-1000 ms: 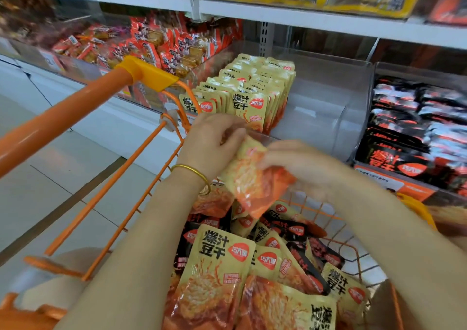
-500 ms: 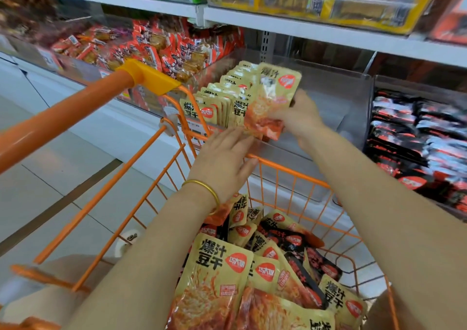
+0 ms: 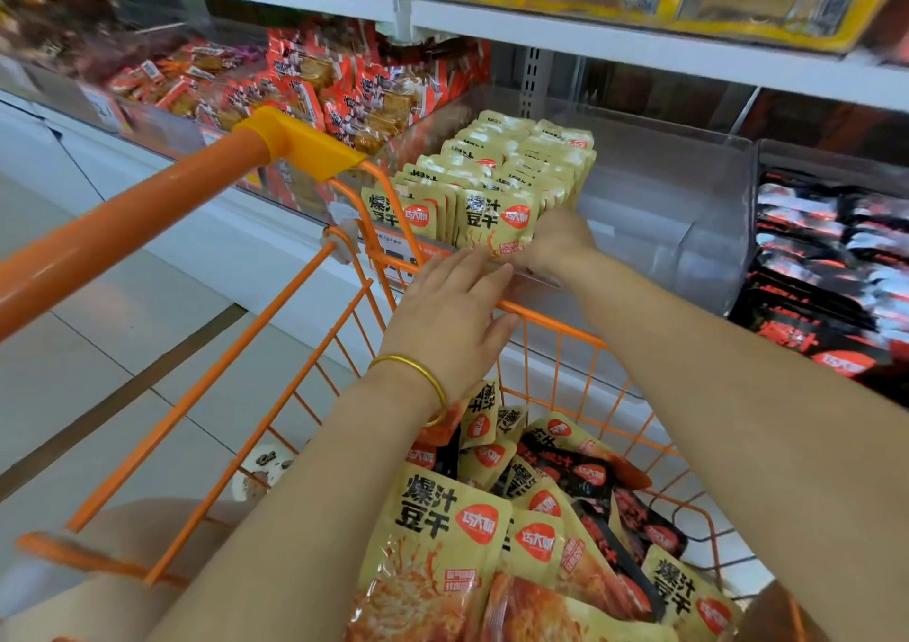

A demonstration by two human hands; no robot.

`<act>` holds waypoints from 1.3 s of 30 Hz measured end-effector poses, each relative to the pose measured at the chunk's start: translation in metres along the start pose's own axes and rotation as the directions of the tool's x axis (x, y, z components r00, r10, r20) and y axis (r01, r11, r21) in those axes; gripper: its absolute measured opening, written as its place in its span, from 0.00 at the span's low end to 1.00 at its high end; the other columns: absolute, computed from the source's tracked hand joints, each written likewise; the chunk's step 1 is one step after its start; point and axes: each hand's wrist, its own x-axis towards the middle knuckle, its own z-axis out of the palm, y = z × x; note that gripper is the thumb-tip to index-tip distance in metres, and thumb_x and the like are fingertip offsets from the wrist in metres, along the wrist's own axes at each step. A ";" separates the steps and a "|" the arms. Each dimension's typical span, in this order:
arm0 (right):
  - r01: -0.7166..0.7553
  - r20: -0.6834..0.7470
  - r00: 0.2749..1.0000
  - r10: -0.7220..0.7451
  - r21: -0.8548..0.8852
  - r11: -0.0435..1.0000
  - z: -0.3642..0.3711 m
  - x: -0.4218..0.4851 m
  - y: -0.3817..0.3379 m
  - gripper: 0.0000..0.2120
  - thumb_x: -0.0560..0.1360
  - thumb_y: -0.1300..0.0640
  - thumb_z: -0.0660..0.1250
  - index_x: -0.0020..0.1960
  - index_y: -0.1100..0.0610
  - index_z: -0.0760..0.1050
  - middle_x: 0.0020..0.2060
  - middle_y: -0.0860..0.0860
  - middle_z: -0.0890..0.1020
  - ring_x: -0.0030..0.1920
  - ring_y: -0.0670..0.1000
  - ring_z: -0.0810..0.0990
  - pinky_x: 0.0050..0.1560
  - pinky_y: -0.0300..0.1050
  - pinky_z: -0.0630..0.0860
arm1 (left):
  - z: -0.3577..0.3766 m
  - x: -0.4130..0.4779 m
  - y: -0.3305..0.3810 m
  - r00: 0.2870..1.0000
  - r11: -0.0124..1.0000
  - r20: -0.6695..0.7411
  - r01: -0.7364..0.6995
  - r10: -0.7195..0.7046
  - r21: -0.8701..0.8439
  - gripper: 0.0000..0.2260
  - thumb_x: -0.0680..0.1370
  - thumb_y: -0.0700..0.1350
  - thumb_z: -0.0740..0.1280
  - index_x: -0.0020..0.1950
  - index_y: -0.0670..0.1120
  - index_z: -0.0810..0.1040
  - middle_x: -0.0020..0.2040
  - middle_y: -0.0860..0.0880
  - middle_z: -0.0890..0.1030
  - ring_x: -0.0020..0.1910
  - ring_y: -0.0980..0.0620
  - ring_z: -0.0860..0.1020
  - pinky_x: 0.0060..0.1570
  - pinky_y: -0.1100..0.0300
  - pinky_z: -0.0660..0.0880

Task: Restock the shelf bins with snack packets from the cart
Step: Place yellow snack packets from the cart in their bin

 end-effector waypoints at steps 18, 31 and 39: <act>0.273 0.128 0.944 -0.305 0.220 0.937 -0.039 -0.108 -0.005 0.09 0.74 0.62 0.68 0.37 0.55 0.72 0.29 0.52 0.79 0.26 0.46 0.78 0.23 0.31 0.69 | -0.032 0.007 -0.009 0.998 0.978 -0.035 0.048 -0.057 -0.205 0.19 0.74 0.33 0.62 0.63 0.48 0.76 0.61 0.48 0.77 0.62 0.48 0.71 0.61 0.56 0.68; 0.633 0.337 0.709 -0.620 0.084 0.770 0.050 -0.127 0.033 0.16 0.76 0.60 0.66 0.63 0.52 0.77 0.54 0.53 0.78 0.56 0.54 0.76 0.56 0.50 0.73 | -0.024 -0.009 -0.010 0.952 0.946 -0.264 0.063 -0.152 -0.318 0.14 0.74 0.32 0.63 0.52 0.47 0.81 0.48 0.47 0.77 0.50 0.51 0.73 0.51 0.62 0.70; 0.187 0.223 0.884 -0.411 0.637 0.748 0.000 -0.119 0.030 0.05 0.77 0.67 0.63 0.45 0.68 0.76 0.36 0.56 0.80 0.38 0.44 0.83 0.45 0.40 0.81 | -0.043 -0.011 -0.009 0.843 0.794 0.157 0.537 -0.514 -0.285 0.18 0.79 0.54 0.58 0.41 0.42 0.75 0.37 0.44 0.77 0.35 0.47 0.75 0.34 0.56 0.73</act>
